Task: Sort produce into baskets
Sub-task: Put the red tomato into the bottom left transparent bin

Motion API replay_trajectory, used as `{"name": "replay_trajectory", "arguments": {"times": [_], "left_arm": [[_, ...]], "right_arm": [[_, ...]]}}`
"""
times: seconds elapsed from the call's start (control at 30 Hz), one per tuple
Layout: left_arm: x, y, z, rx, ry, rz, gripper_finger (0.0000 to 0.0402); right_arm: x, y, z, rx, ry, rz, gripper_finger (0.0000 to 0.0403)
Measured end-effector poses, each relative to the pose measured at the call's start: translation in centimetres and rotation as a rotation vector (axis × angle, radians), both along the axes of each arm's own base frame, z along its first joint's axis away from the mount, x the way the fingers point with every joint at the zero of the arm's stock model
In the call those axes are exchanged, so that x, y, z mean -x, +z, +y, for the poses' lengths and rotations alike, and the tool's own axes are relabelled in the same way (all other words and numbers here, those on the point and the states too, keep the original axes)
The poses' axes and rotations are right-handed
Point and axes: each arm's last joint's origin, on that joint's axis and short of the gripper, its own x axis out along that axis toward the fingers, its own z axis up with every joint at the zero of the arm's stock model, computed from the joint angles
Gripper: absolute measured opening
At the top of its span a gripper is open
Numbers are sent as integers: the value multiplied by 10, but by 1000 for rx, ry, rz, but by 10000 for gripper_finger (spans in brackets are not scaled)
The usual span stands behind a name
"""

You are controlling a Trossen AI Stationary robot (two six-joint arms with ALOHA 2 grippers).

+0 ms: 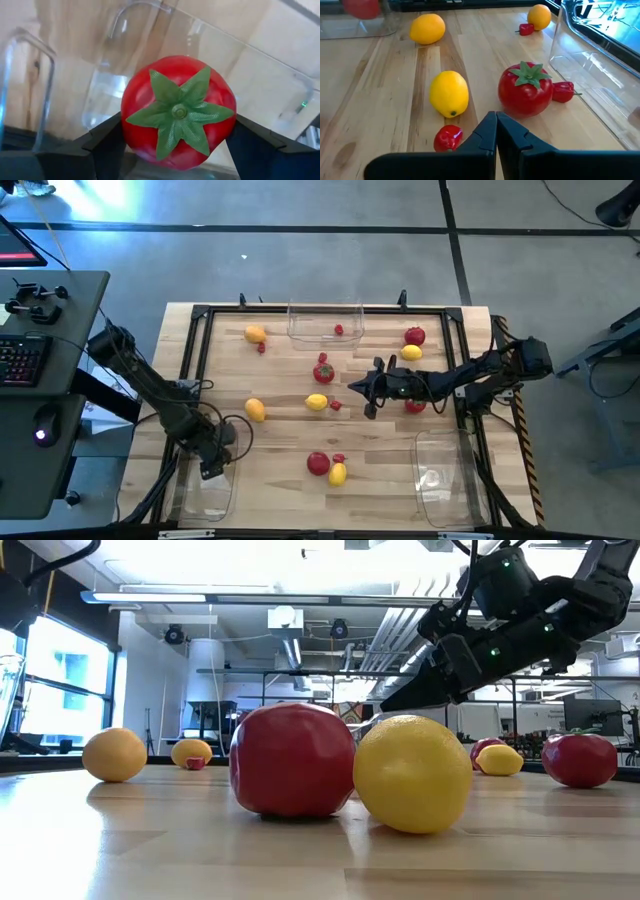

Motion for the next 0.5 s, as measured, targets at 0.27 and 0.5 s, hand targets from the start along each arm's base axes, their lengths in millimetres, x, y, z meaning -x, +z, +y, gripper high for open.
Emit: {"name": "replay_trajectory", "arguments": {"times": [0.27,0.5], "left_arm": [[-7,-3,5,-22,11,-3,311],[-11,-1,6,5,2,25,324]], "right_arm": [[0,0,0,1,0,-1,0],[0,0,0,1,0,-1,0]]}}
